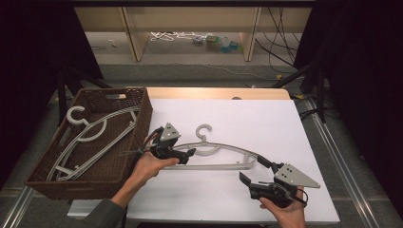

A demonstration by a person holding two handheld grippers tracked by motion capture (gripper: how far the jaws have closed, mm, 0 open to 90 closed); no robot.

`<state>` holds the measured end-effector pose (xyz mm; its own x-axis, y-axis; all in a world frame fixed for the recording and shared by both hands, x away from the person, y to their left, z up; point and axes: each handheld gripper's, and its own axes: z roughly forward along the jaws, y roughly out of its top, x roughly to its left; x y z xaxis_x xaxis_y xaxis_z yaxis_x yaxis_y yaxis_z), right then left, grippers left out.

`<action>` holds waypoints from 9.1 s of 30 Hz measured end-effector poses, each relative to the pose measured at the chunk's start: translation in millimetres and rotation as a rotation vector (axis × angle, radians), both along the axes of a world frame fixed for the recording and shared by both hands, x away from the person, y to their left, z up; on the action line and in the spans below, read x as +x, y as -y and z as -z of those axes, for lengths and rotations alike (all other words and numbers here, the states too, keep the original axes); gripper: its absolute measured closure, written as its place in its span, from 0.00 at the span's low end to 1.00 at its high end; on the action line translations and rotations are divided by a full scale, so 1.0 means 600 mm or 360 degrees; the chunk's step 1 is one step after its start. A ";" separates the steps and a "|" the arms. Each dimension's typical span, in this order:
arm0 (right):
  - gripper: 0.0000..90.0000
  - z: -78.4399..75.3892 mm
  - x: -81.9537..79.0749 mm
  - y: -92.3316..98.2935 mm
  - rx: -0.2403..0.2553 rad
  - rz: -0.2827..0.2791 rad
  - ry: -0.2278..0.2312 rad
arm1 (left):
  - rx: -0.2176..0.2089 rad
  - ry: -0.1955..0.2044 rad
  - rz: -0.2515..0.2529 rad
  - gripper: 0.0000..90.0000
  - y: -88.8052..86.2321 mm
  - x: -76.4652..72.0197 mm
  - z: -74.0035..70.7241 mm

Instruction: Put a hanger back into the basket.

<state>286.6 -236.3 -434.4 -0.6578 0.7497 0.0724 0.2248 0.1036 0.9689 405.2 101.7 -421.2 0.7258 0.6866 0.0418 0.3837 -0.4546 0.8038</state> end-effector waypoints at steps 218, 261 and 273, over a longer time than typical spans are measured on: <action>0.20 0.001 0.004 -0.005 -0.0009 0.0004 -0.0013 | 0.0398 -0.0205 -0.0786 0.91 -0.548 -0.011 -0.100; 0.20 0.003 0.006 -0.007 0.0017 -0.0007 -0.0015 | 0.0475 -0.0419 -0.0675 0.83 -0.512 0.010 -0.038; 0.20 0.001 0.004 -0.004 -0.0020 -0.0004 -0.0036 | 0.0213 -0.0204 -0.0746 0.46 -0.477 -0.013 -0.083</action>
